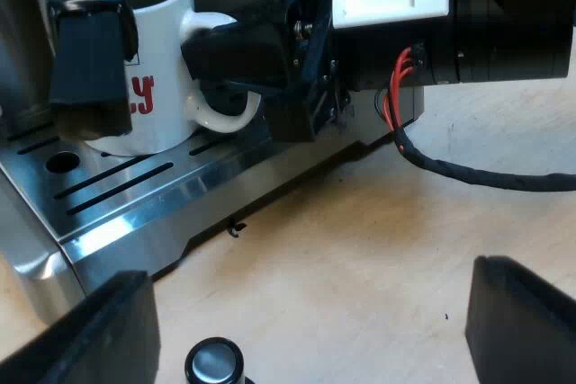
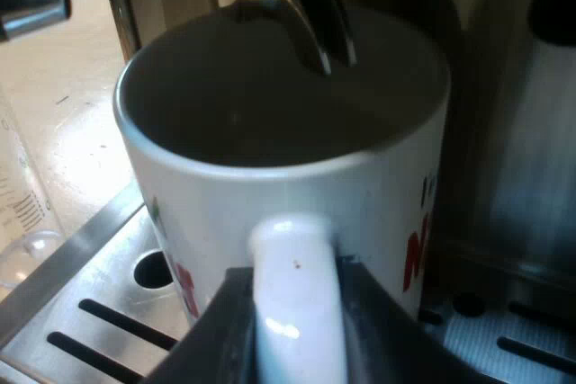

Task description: Place mug into machine

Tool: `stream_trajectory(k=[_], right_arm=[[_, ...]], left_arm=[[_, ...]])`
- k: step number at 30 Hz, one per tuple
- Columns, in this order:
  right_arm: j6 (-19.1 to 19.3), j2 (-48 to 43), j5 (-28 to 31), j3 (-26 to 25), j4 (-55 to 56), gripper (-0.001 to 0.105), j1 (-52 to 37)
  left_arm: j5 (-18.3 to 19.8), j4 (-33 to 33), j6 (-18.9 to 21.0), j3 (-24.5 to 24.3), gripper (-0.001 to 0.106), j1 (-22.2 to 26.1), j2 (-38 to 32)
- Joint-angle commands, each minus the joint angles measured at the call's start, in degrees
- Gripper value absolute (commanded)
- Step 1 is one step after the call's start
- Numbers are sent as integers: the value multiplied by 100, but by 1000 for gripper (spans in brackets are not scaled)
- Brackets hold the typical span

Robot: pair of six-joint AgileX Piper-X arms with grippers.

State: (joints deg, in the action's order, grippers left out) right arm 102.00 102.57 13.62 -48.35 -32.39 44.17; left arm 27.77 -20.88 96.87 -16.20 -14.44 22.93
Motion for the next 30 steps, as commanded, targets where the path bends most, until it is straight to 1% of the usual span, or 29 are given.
stream_trajectory(k=[1,3,11,12,13,15,19,23,26,27,30], right_arm=[[63,-33,-86,-84,-174,42,14],[63,-33,-86,-84,-239,42,14],[-260,-58,-75,-84,-372,41,25],[-338,-95,-17,-84,-321,40,70],[-331,-122,66,-84,-307,39,83],[-321,-248,463,-84,-185,36,187],[-321,-442,856,-84,-59,35,297],[-321,-636,983,-84,216,35,398],[-321,-880,1158,-74,719,35,465],[-321,-970,1303,-65,868,35,481],[-321,-1253,1354,30,1090,35,558]], left_arm=[[73,60,61,-11,72,-4,-2],[73,60,61,-11,72,-4,-2],[73,60,61,-11,72,-4,-2],[73,60,61,-11,72,-4,-2],[73,60,61,-11,72,-4,-2],[73,60,61,-11,72,-4,-2],[73,60,61,-11,72,-4,-2],[73,60,61,-11,72,-4,-2],[73,60,104,-11,72,-4,-2],[73,60,116,-11,72,-4,-2],[73,49,237,-82,72,-4,-2]])
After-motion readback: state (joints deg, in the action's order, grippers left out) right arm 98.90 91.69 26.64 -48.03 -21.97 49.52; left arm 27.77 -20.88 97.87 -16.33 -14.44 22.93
